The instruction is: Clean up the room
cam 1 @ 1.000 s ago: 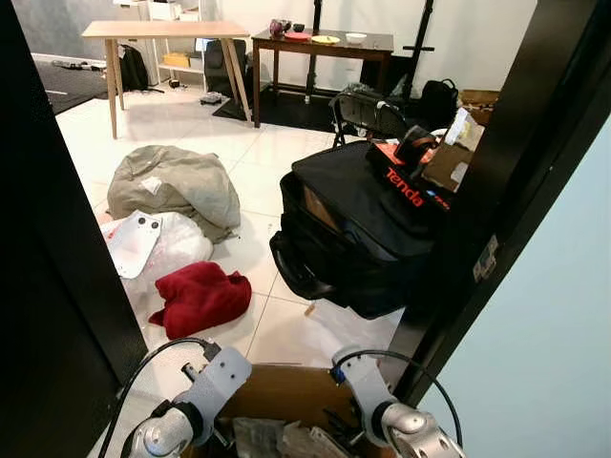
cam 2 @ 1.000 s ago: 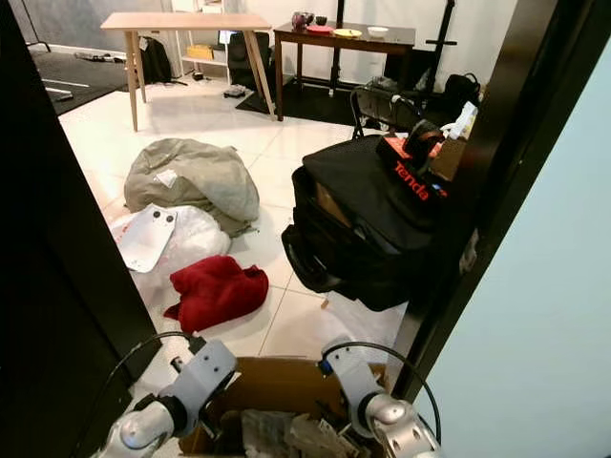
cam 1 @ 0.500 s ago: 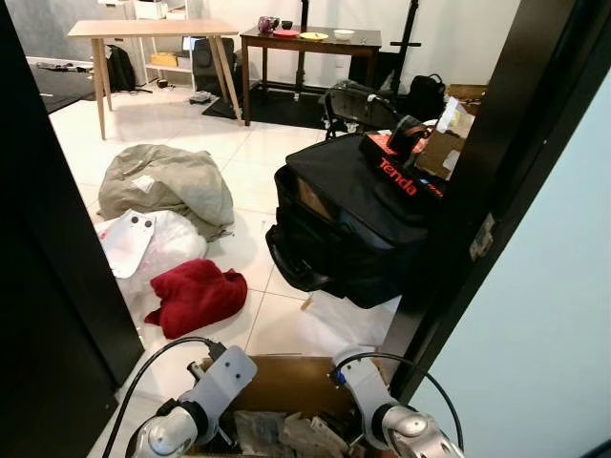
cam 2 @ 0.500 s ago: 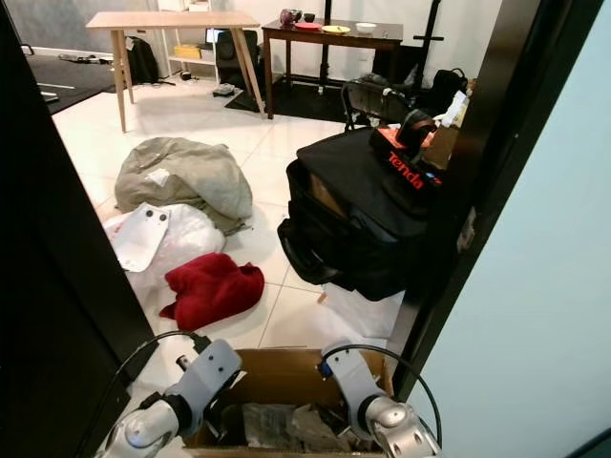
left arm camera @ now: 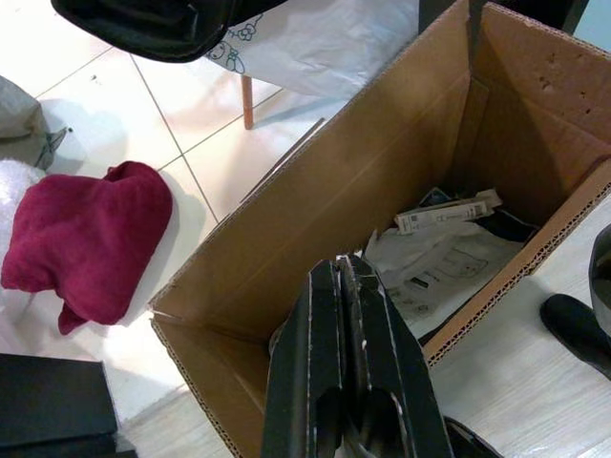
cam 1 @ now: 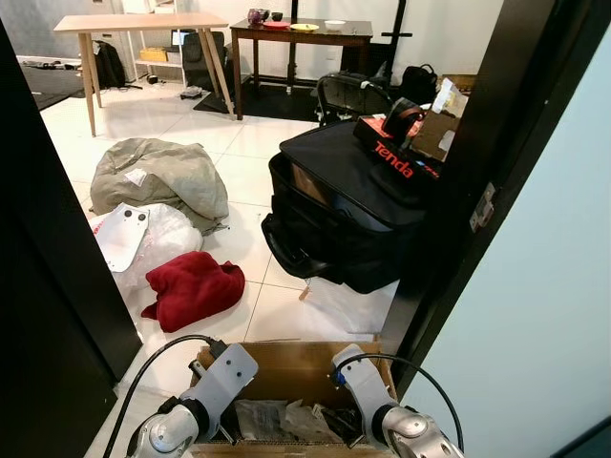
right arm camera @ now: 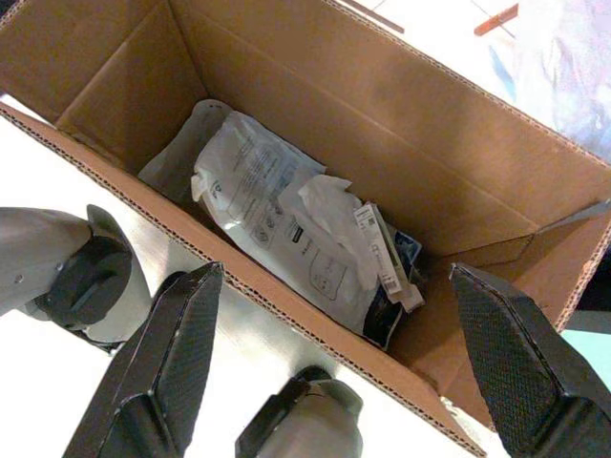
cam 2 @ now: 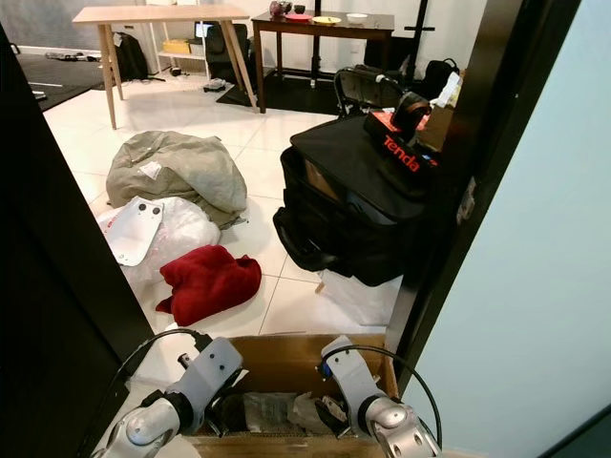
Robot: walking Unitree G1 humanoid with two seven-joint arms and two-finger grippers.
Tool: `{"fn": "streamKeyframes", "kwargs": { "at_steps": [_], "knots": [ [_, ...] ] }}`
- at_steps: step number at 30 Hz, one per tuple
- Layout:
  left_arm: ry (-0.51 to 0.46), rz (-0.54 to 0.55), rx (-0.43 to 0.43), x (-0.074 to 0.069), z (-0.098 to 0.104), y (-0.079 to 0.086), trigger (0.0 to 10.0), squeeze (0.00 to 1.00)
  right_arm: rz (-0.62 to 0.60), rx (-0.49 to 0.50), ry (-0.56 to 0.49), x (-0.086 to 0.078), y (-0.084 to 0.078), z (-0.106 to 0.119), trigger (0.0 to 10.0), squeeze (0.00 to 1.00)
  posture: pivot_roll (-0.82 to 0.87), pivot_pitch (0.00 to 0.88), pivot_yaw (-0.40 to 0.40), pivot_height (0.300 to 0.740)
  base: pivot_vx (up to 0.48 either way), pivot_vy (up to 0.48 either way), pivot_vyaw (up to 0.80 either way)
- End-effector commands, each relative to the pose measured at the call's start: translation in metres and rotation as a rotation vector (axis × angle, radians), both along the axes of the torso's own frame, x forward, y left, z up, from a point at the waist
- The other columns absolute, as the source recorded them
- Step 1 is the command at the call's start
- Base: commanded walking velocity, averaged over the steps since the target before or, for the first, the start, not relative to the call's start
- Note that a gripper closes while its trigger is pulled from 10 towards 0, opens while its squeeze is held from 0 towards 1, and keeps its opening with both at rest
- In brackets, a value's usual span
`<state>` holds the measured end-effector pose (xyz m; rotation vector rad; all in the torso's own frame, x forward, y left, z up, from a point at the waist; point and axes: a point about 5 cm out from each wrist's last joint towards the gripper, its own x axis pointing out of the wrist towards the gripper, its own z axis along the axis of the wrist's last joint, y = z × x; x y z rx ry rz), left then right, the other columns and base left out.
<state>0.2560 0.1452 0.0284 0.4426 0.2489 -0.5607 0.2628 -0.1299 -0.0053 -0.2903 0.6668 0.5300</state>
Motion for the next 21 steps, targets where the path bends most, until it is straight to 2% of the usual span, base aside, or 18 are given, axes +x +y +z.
{"fn": "streamKeyframes", "kwargs": {
  "at_steps": [1, 10, 14, 17, 21],
  "knots": [
    [0.001, -0.009, -0.016, 0.0010, 0.0020, -0.0039, 10.0, 0.00, 0.003, 0.000, 0.015, -0.0029, 0.0005, -0.0017, 10.0, 0.00, 0.00, 0.060, -0.020, 0.642, 0.000, 0.000, 0.00],
    [0.007, -0.009, -0.010, 0.0023, 0.0025, -0.0045, 10.0, 0.00, 0.001, -0.002, 0.015, -0.0030, 0.0001, -0.0017, 10.0, 0.00, 0.00, 0.058, -0.020, 0.642, 0.000, 0.000, 0.00],
    [0.010, -0.006, 0.011, 0.0029, 0.0009, -0.0049, 10.0, 0.00, -0.002, -0.004, 0.012, -0.0026, -0.0005, -0.0013, 10.0, 0.00, 0.00, 0.055, -0.019, 0.642, 0.000, -0.480, 0.00],
    [0.018, 0.026, -0.017, 0.0040, 0.0010, -0.0036, 10.0, 0.00, -0.003, -0.004, 0.012, -0.0024, -0.0007, -0.0012, 10.0, 0.00, 0.00, 0.053, -0.019, 0.642, 0.000, 0.000, 0.00],
    [0.021, 0.029, -0.011, 0.0047, 0.0006, -0.0020, 10.0, 0.00, -0.002, -0.007, 0.010, -0.0024, -0.0010, -0.0010, 10.0, 0.00, 0.00, 0.052, -0.020, 0.642, 0.000, 0.000, 0.00]
  ]
}}
